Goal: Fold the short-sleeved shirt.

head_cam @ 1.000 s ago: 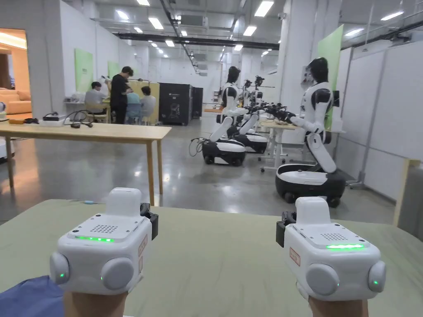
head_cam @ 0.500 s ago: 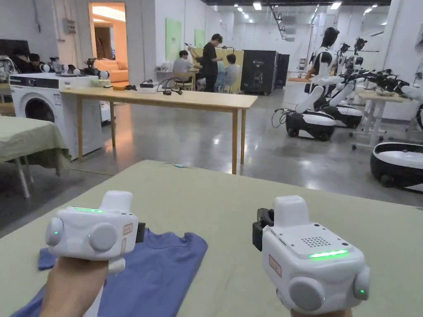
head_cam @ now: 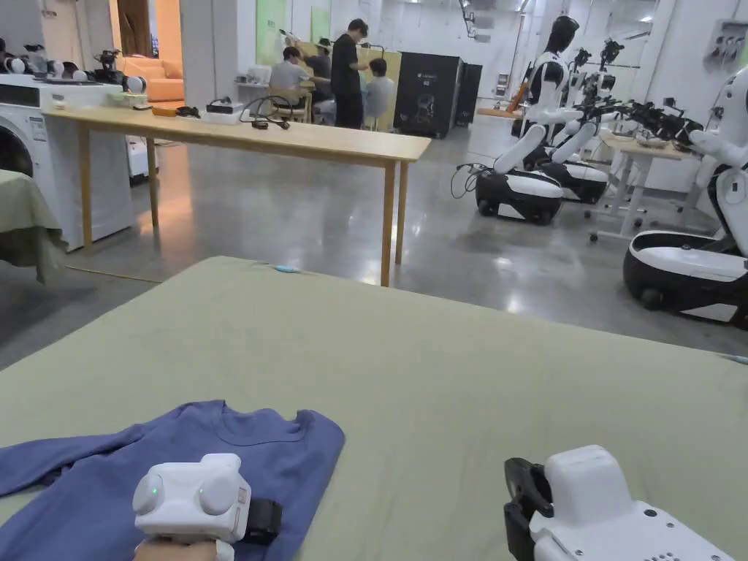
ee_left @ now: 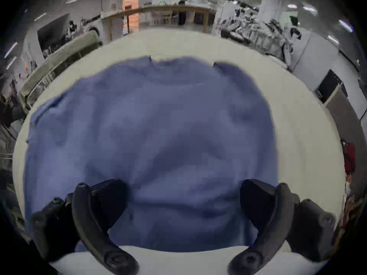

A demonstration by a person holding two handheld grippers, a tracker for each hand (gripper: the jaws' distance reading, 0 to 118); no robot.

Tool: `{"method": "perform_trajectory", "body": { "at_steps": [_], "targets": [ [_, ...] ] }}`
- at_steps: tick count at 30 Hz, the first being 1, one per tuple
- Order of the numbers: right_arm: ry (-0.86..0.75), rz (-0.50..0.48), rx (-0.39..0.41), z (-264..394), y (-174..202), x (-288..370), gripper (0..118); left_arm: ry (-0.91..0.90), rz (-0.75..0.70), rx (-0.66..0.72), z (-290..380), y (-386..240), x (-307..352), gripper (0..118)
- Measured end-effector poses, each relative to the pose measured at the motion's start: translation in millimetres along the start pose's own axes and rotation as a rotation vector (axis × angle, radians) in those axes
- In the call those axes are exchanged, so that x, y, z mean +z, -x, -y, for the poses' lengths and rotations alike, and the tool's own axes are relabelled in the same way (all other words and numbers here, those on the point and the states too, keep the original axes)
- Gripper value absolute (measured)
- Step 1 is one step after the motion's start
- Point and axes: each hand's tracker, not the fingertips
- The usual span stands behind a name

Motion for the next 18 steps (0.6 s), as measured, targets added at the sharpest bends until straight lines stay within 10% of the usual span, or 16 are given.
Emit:
{"method": "perform_trajectory", "body": {
  "at_steps": [2, 10, 18],
  "targets": [
    [0.006, 0.010, -0.009, 5, -7, 0, 1, -0.031, 0.009, -0.011, -10, 3, 2, 4],
    [0.032, 0.028, -0.131, 17, -40, 4, 1, -0.147, -0.049, -0.050, -15, -9, 46, 3],
    [-0.007, 0.122, -0.203, 26, -95, 51, 1, -0.410, 0.225, -0.202, -16, -166, 168, 3]
  ]
}}
